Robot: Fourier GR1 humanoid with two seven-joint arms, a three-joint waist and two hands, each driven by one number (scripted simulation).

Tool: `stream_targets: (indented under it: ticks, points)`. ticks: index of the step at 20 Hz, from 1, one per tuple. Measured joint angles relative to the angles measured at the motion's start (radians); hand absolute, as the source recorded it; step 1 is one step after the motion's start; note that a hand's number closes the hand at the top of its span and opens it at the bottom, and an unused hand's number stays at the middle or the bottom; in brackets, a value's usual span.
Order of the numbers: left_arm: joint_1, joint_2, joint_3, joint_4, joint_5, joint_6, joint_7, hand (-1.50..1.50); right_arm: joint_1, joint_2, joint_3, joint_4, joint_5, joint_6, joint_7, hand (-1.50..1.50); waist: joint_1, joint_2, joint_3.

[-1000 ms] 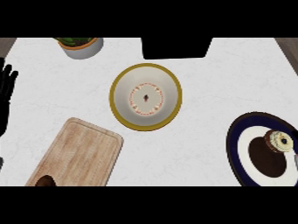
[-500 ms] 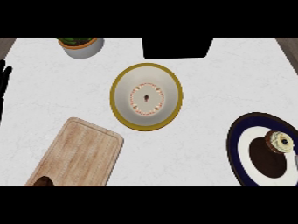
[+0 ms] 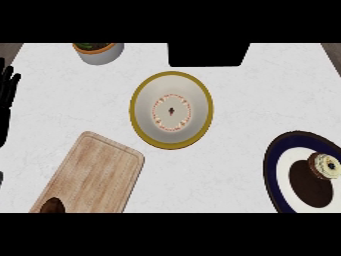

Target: Pick the cupcake from the plate and place it in the bowl

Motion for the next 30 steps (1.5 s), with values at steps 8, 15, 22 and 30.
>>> stream_targets:
  ticks: [8, 15, 22, 30]
  points:
    - [0.004, -0.035, 0.015, -0.020, -0.031, -0.019, 0.009, 0.00, -0.124, 0.115, 0.118, 0.050, 0.166, 0.025, 0.046, -1.50, 0.015, 0.003, 0.000]
    - [-0.026, -0.070, 0.027, 0.018, -0.071, -0.033, 0.004, 0.00, -0.244, 0.210, 0.208, 0.166, 0.292, 0.038, 0.042, -1.50, 0.016, 0.004, 0.001]
    - [-0.032, -0.085, 0.056, 0.011, -0.094, -0.051, 0.017, 0.00, -0.373, 0.298, 0.267, 0.355, 0.420, -0.004, -0.001, -1.50, 0.018, 0.003, 0.001]
    - [-0.019, -0.089, 0.100, 0.000, -0.099, -0.101, 0.032, 0.00, -0.436, 0.368, 0.292, 0.485, 0.505, -0.067, -0.090, -1.50, 0.016, 0.002, 0.001]
